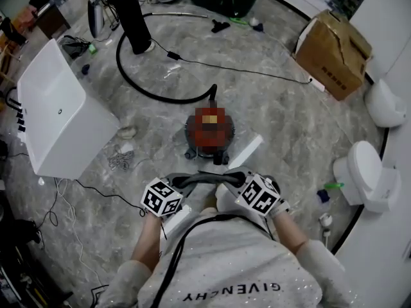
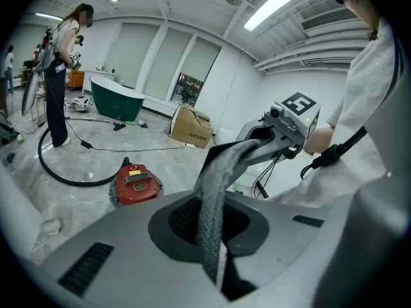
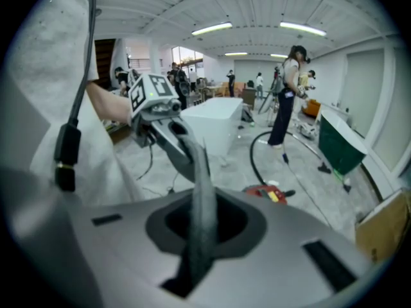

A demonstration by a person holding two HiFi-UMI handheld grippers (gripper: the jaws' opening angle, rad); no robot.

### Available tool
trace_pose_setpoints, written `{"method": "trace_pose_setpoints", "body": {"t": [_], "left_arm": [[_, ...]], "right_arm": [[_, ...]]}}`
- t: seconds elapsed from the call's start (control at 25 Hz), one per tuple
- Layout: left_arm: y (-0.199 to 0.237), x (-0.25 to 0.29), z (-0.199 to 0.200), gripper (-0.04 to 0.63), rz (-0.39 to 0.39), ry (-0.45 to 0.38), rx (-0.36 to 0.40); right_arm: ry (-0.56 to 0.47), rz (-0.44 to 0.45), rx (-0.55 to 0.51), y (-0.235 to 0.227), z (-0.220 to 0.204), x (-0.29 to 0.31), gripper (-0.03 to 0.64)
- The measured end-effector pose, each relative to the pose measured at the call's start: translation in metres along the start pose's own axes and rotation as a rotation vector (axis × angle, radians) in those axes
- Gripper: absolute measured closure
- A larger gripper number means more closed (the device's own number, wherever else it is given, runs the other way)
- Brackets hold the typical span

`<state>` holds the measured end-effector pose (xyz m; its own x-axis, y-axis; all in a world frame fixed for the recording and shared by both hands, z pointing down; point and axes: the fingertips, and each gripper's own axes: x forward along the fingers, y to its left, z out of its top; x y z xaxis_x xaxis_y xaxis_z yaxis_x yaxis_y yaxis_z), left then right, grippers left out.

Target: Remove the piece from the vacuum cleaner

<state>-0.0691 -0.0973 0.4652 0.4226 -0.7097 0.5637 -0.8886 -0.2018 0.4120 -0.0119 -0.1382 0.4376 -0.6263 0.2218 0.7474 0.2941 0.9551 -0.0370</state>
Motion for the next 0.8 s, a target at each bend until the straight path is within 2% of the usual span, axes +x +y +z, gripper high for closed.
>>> {"method": "trace_pose_setpoints", "body": {"t": [0.8], "left_arm": [[-0.004,0.003,-0.015,0.561,-0.046,0.02,-0.038]], "right_arm": [[0.027,0.025,0.015,0.012,-0.011,0.004,0.58]]}}
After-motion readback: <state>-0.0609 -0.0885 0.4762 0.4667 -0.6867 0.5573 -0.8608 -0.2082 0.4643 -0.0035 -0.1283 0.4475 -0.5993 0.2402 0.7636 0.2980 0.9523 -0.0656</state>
